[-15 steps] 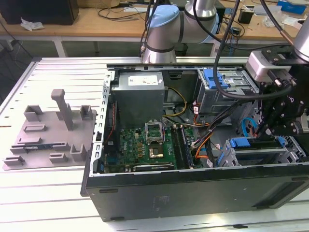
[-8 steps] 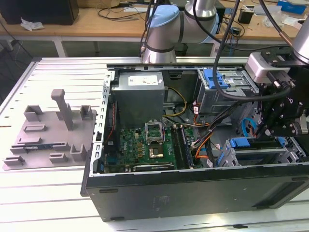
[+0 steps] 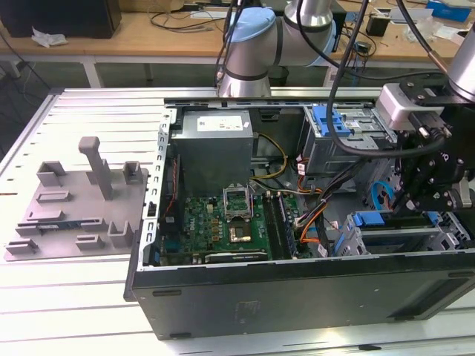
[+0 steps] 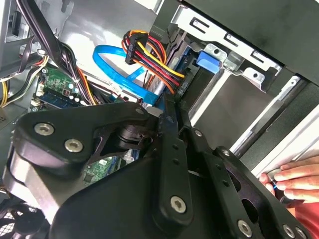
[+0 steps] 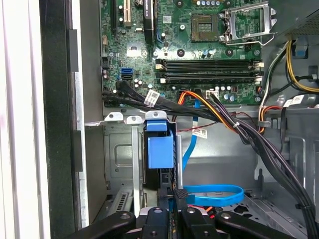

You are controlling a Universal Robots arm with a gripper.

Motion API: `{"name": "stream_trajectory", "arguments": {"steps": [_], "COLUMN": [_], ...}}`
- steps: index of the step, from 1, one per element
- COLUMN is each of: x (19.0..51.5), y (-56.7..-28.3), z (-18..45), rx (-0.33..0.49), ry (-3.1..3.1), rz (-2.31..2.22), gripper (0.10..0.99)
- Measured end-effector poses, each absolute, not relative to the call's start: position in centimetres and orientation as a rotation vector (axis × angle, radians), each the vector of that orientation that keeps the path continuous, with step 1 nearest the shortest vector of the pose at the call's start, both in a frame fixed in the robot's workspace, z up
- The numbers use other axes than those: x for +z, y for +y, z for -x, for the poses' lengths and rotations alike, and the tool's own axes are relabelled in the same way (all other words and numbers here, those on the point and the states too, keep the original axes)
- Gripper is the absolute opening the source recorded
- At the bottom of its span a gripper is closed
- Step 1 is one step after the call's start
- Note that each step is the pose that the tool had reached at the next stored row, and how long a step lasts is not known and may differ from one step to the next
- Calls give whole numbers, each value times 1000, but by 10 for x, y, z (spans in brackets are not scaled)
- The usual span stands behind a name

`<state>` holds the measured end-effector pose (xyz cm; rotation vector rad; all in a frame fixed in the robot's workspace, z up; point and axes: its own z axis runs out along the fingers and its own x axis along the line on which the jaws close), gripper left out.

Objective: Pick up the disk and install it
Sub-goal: 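Insert the second disk wire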

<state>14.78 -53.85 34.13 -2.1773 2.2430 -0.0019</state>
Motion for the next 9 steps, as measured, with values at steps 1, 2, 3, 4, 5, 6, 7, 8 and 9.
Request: {"name": "stream_trajectory", "arguments": {"steps": [1, 2, 3, 4, 5, 6, 7, 8, 9], "x": [341, 340, 340, 340, 340, 339, 339, 339, 339], "y": [-539, -539, -538, -539, -539, -539, -539, -538, -539], "z": [-148, -148, -148, -148, -148, -148, -148, -148, -148], "rx": [-2, -2, -2, -2, -2, -2, -2, -1, -1], "ry": [2243, 2243, 2243, 2243, 2243, 2243, 2243, 2243, 2243], "rz": [2177, 2177, 2177, 2177, 2177, 2177, 2177, 2177, 2177], "gripper": [161, 161, 161, 161, 161, 161, 161, 176, 235]}}
